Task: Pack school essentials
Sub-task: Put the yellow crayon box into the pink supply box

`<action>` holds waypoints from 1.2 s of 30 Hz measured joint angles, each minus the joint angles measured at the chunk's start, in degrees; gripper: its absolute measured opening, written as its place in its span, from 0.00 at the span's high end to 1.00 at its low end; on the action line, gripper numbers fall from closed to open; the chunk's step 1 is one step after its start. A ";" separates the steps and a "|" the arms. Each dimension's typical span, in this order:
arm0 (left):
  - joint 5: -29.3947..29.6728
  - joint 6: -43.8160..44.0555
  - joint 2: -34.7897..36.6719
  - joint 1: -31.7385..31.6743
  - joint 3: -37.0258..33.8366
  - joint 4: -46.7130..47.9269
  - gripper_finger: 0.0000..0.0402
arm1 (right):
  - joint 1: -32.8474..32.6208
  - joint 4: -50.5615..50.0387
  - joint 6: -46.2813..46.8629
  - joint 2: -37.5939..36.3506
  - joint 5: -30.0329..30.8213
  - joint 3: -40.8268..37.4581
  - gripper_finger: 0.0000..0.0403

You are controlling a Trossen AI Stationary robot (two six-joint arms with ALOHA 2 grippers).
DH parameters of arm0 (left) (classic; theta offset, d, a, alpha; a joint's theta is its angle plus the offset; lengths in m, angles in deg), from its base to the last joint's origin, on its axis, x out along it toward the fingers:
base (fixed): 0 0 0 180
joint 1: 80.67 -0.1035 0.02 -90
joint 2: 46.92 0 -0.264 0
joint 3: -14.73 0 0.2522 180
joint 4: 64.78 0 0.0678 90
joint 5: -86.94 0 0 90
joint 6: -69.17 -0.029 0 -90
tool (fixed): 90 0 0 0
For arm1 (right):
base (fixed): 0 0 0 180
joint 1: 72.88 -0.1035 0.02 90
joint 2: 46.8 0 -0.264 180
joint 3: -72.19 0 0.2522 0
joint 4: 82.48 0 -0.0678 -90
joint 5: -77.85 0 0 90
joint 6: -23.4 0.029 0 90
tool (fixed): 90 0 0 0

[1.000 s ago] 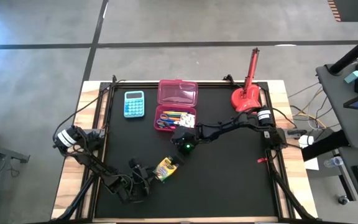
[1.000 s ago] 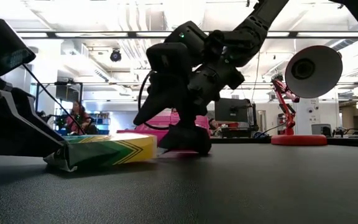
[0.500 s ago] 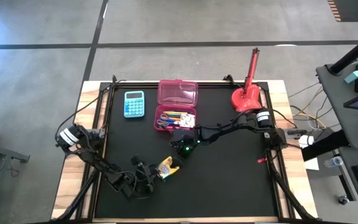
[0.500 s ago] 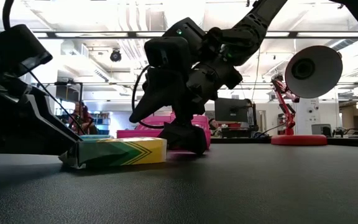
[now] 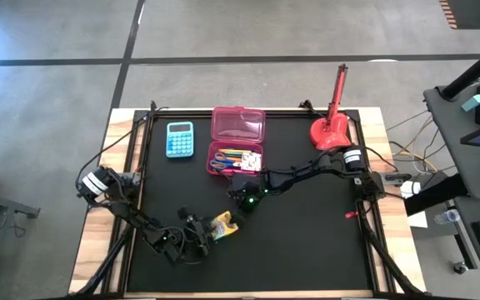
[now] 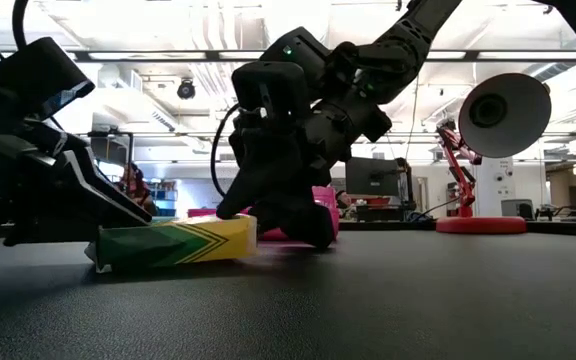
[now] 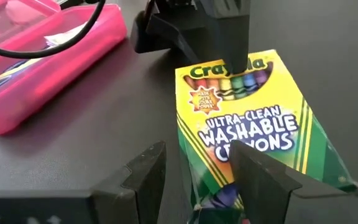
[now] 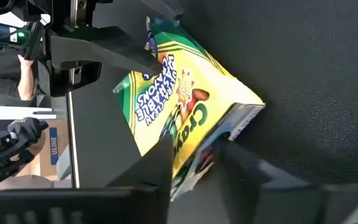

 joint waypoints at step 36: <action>0.56 -11.80 17.99 0.83 0.22 0.12 0.59 | 6.25 -22.56 -20.16 -14.40 13.54 4.79 0.98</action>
